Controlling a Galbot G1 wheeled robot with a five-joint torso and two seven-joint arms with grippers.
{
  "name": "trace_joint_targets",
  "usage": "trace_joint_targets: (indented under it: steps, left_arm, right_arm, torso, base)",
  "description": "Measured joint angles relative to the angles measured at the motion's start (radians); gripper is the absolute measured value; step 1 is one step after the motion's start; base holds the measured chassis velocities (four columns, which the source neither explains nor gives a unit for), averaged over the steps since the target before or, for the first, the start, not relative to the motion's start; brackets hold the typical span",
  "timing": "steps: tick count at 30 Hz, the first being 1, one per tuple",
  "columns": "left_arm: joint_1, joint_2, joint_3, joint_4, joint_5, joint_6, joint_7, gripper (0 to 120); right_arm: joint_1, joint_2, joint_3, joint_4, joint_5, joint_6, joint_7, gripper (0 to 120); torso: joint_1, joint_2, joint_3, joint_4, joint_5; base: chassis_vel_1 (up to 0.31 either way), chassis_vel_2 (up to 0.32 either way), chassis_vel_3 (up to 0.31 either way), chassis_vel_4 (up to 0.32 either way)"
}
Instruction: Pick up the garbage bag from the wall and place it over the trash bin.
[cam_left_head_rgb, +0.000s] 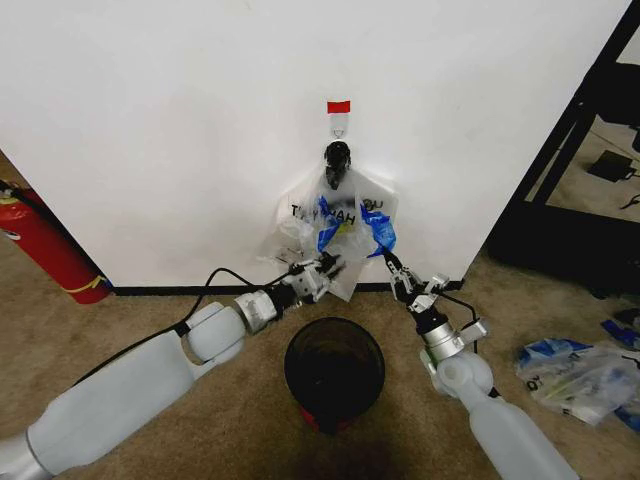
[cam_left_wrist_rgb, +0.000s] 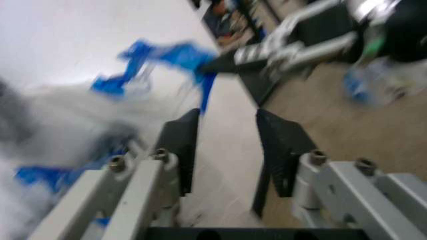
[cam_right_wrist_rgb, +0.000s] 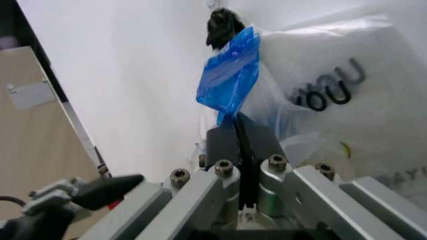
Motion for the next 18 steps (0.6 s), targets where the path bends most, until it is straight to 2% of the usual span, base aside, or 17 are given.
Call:
trace_joint_targets:
  steps: [3, 6, 9, 10, 15, 18]
  left_arm:
    - [-0.002, -0.002, -0.001, -0.009, -0.051, -0.01, 0.008, 48]
    - [-0.022, -0.013, -0.002, -0.015, -0.127, -0.01, 0.002, 61]
    - [-0.058, -0.026, 0.012, -0.008, -0.165, 0.018, -0.067, 74]
    - [-0.058, -0.026, 0.012, -0.008, -0.165, 0.018, -0.067, 74]
    - [-0.127, -0.054, 0.073, 0.025, -0.178, 0.118, -0.21, 91]
    - [-0.163, -0.075, 0.109, 0.069, -0.141, 0.181, -0.282, 88]
  right_arm:
    - [0.0, 0.003, -0.004, 0.0, -0.004, 0.0, -0.003, 0]
    - [-0.001, 0.007, -0.008, -0.003, -0.014, 0.0, -0.01, 0]
    - [0.0, 0.008, -0.005, -0.016, -0.031, 0.0, -0.027, 0]
    - [0.0, 0.008, -0.005, -0.016, -0.031, 0.0, -0.027, 0]
    - [0.002, 0.004, 0.036, -0.053, -0.071, -0.008, -0.105, 0]
    - [-0.01, -0.005, 0.057, -0.051, -0.056, -0.015, -0.14, 0]
  torso:
    - [0.0, 0.0, 0.0, 0.0, -0.0001]
    - [0.0, 0.0, 0.0, -0.0001, 0.0]
    - [0.0, 0.0, 0.0, -0.0001, 0.0001]
    - [0.0, 0.0, 0.0, -0.0001, 0.0001]
    - [0.0, 0.0, 0.0, -0.0003, 0.0001]
    - [0.0, 0.0, 0.0, -0.0002, 0.0001]
  base:
    - [0.0, 0.0, 0.0, 0.0]
    - [0.0, 0.0, 0.0, 0.0]
    - [0.0, 0.0, 0.0, 0.0]
    - [0.0, 0.0, 0.0, 0.0]
    - [0.0, 0.0, 0.0, 0.0]
    - [0.0, 0.0, 0.0, 0.0]
